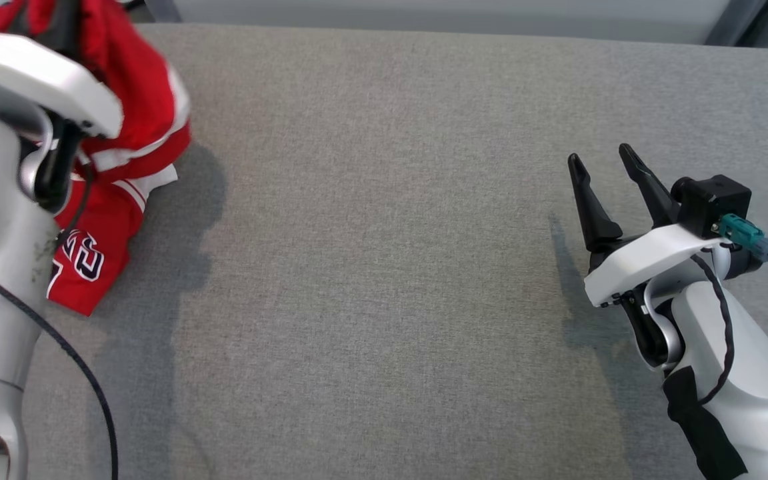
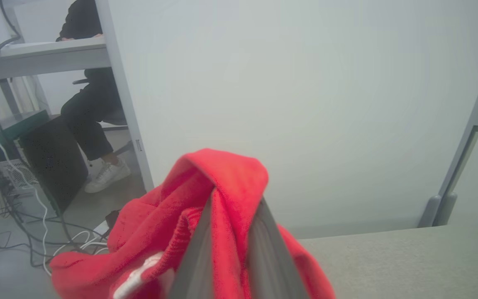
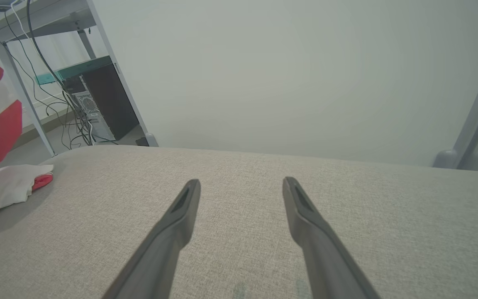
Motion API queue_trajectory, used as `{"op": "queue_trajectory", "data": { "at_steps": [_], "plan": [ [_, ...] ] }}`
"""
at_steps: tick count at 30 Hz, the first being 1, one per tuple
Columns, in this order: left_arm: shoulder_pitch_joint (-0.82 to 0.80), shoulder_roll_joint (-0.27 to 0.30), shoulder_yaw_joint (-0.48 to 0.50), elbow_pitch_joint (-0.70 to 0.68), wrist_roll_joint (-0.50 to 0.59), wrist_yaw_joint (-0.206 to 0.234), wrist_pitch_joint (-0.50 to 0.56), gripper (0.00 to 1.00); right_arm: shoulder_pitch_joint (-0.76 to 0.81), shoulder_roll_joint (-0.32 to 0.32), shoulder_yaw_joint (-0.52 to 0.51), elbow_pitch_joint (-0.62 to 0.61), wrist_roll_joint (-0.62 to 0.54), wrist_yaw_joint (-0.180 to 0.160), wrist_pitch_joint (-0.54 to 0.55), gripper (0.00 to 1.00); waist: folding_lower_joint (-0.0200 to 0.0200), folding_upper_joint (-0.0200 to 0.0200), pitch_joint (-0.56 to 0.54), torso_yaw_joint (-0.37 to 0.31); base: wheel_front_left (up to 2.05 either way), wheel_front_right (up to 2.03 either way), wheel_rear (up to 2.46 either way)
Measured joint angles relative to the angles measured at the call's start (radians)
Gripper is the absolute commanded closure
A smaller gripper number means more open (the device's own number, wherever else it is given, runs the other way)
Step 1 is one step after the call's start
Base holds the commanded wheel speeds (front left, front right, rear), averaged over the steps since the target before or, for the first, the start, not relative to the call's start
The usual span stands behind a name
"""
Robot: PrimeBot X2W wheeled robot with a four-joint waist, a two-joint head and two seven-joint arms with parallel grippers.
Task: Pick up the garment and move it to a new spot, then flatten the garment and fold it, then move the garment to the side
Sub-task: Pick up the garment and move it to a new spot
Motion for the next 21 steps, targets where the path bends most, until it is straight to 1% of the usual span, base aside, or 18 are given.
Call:
{"op": "queue_trajectory", "data": {
  "at_steps": [2, 7, 12, 17, 21],
  "plan": [
    [-0.003, -0.006, -0.016, -0.028, -0.006, 0.0, 0.0, 1.0, 0.005, 0.002, -0.003, 0.0, 0.0, 0.0, 0.0, 0.0, 0.0, 0.0, -0.007, -0.004, 0.0, 0.0, 0.0],
    [-0.004, -0.021, -0.081, -0.15, -0.055, 0.0, 0.019, 1.0, 0.017, 0.02, -0.021, -0.003, 0.0, 0.0, 0.0, 0.0, 0.0, 0.0, -0.04, -0.035, 0.0, 0.0, 0.0],
    [0.026, -0.06, -0.126, -0.234, -0.094, -0.001, 0.022, 1.0, 0.032, 0.024, -0.028, -0.004, 0.0, 0.0, 0.0, 0.0, 0.0, 0.0, -0.067, -0.08, 0.0, 0.0, 0.0],
    [0.139, -0.1, -0.149, -0.239, -0.131, -0.001, 0.013, 1.0, 0.041, 0.028, -0.03, -0.007, 0.0, 0.0, 0.0, 0.0, 0.0, 0.0, -0.086, -0.135, 0.0, 0.0, 0.0],
    [0.264, -0.136, -0.156, -0.209, -0.152, 0.001, -0.023, 1.0, 0.045, 0.028, -0.031, -0.01, 0.0, 0.0, 0.0, 0.0, 0.0, 0.0001, -0.101, -0.184, 0.0, 0.0, 0.0]
  ]
}}
